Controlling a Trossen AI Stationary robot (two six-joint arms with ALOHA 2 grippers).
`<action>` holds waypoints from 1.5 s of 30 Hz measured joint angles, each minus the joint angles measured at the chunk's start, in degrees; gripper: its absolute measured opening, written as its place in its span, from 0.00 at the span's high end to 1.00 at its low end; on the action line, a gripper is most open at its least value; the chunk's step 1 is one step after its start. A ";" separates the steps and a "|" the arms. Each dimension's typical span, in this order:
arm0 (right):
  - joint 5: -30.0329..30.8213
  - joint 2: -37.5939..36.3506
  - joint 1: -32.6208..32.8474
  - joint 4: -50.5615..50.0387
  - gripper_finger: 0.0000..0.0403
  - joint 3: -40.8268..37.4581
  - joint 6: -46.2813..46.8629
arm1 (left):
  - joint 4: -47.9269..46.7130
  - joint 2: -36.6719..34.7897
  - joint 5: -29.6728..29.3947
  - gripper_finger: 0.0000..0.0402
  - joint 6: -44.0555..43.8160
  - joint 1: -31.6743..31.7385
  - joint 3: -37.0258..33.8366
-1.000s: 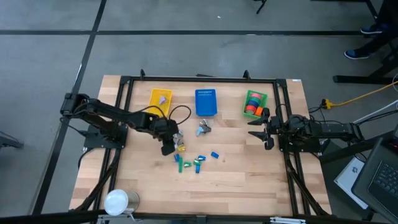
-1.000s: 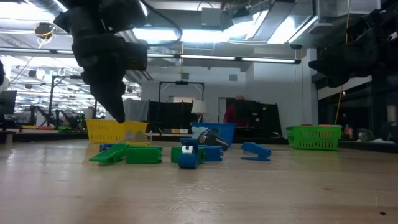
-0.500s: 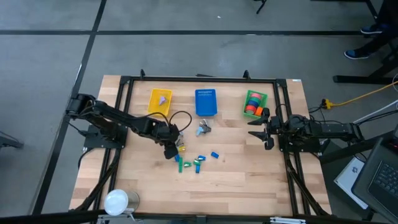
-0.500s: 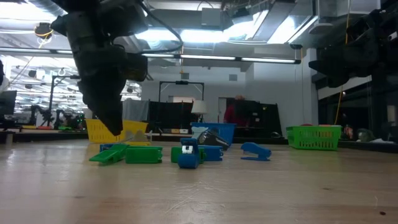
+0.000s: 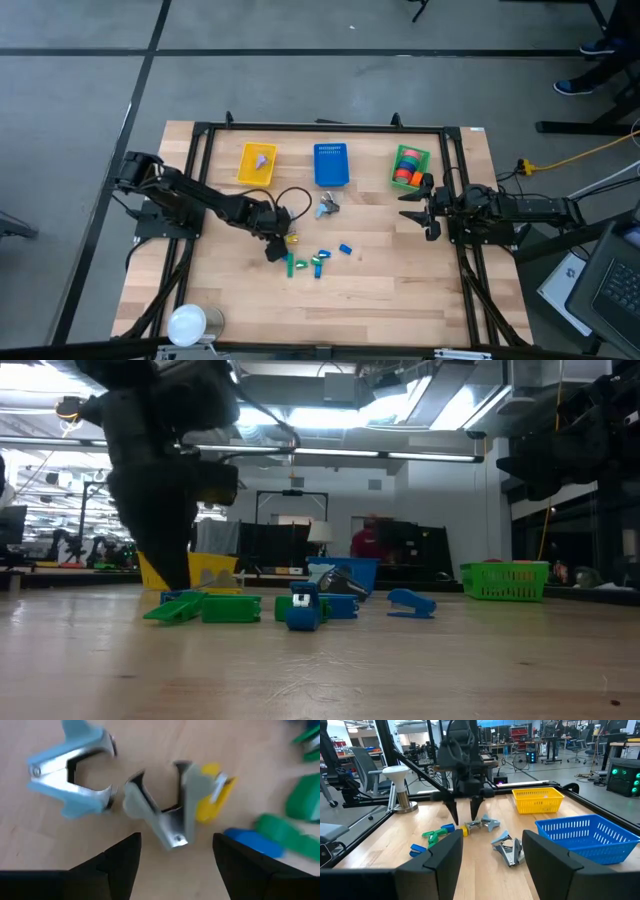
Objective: Pick and place Stapler, Stapler remover, tape
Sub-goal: Put the gray staple remover into the yellow basket
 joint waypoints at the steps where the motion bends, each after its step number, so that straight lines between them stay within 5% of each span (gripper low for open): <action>1: 0.00 0.00 0.00 0.00 0.48 0.00 0.00 | 0.36 0.93 -0.59 0.39 0.34 -0.07 0.02; 15: 0.00 -0.02 -0.01 0.00 0.48 0.00 -0.01 | 3.94 3.74 -7.41 0.42 3.70 -0.07 0.12; 26: 0.00 -0.01 0.00 0.00 0.48 0.00 -0.01 | 3.53 3.79 -9.81 0.80 4.42 -0.02 0.04; 37: -0.01 0.00 -0.02 0.00 0.48 0.00 -0.01 | 2.90 2.43 -11.55 0.81 7.34 0.14 -0.22; 45: 0.00 -0.01 -0.02 0.00 0.48 0.00 -0.02 | -4.47 -8.06 -16.62 0.81 7.66 4.11 -0.23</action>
